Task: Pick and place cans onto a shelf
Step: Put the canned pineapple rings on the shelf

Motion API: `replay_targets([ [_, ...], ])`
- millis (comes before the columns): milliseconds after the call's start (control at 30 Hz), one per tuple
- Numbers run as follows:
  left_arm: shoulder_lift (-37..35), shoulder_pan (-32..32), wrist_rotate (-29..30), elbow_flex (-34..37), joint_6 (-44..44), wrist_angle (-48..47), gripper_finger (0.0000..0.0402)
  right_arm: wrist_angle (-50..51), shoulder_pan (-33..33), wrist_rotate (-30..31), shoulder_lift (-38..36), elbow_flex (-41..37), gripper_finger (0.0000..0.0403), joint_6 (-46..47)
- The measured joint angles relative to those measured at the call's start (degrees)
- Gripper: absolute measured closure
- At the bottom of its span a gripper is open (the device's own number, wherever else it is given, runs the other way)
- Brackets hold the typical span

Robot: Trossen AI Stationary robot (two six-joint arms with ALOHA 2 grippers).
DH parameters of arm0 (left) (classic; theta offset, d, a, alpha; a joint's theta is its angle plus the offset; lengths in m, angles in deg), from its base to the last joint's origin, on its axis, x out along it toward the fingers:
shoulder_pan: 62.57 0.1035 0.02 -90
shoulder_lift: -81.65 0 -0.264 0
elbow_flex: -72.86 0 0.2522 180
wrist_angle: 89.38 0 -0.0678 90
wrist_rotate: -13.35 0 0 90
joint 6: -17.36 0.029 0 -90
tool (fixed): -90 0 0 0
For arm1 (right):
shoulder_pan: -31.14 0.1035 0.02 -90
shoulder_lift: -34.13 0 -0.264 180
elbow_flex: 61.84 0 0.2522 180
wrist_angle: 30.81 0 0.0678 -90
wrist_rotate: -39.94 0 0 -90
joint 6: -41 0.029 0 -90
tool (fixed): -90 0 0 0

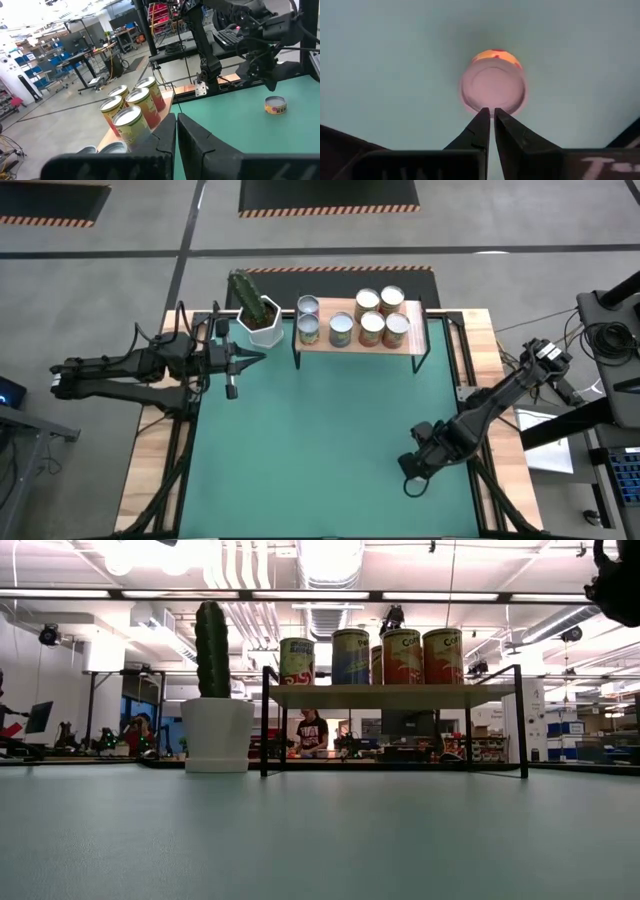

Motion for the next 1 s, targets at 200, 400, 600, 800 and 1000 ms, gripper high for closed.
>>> replay_targets([
  [200, 0.0, 0.0, 0.0, 0.0, 0.4, 0.2, 0.0402, -3.0, 0.0, -0.4, 0.3, -0.2, 0.0327, 1.9],
  [400, 0.0, 0.0, 0.0, 0.0, 0.6, 0.7, 0.0402, -7.5, 0.0, -0.4, 2.4, -0.2, 0.0202, 4.9],
  [600, 0.0, 0.0, 0.0, 0.0, 0.6, 0.7, 0.0402, -7.2, 0.0, -2.0, 6.3, 0.4, 0.0079, 2.4],
  [800, 0.0, 0.0, 0.0, 0.0, 0.7, 1.3, 0.0402, -3.5, 0.0, -4.0, 7.3, 1.7, 0.0028, 1.4],
  [1000, 0.0, 0.0, 0.0, 0.0, 1.4, 1.7, 0.0402, -4.1, 0.0, -0.5, 7.3, 1.9, 0.0025, 1.4],
])
